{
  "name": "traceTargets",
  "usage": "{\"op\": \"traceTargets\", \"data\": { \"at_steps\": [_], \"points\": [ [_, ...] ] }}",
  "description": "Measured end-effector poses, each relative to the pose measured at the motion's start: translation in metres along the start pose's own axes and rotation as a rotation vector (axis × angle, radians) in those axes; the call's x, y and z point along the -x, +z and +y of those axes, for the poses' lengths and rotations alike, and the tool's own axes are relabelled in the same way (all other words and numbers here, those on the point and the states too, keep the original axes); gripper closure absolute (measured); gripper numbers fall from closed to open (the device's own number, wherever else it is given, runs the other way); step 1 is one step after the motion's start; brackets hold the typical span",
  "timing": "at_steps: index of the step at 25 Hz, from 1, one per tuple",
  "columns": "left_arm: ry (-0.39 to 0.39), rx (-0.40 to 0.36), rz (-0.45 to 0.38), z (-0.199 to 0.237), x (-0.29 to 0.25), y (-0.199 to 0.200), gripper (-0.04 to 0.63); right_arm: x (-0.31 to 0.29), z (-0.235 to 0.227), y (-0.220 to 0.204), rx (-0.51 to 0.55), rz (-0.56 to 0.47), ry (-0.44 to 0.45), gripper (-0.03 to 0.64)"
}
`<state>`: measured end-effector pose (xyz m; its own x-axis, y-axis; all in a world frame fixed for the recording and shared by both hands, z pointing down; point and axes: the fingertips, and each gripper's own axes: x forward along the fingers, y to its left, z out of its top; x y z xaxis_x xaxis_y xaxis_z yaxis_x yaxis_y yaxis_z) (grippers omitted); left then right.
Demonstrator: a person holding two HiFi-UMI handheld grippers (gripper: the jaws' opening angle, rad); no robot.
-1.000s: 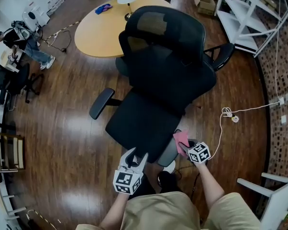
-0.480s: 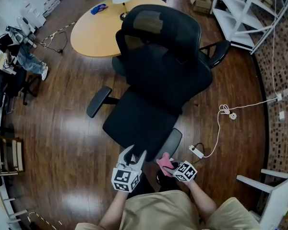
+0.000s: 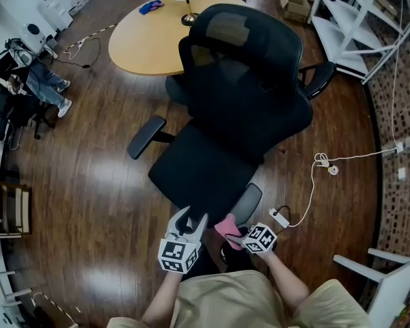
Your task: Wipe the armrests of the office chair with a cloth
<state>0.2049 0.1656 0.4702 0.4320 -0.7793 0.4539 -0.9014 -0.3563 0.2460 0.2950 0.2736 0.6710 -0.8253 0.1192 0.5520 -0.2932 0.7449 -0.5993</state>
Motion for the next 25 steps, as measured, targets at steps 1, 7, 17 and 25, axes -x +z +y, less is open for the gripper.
{"op": "traceTargets", "data": {
  "at_steps": [1,7,17,25],
  "points": [
    [0.007,0.007,-0.001,0.003,0.002,-0.002,0.425,-0.006,0.001,0.003,0.003,0.017,0.006,0.545],
    [0.045,0.033,-0.007,0.023,0.012,-0.005,0.425,-0.032,0.004,0.044,0.119,0.027,0.012,0.545],
    [0.094,0.077,-0.015,0.058,0.028,-0.009,0.427,0.091,-0.208,0.12,-0.079,0.096,-0.509,0.545],
    [0.088,0.097,-0.026,0.057,0.025,-0.01,0.428,0.034,-0.176,0.104,0.092,0.475,-0.356,0.545]
  ]
}}
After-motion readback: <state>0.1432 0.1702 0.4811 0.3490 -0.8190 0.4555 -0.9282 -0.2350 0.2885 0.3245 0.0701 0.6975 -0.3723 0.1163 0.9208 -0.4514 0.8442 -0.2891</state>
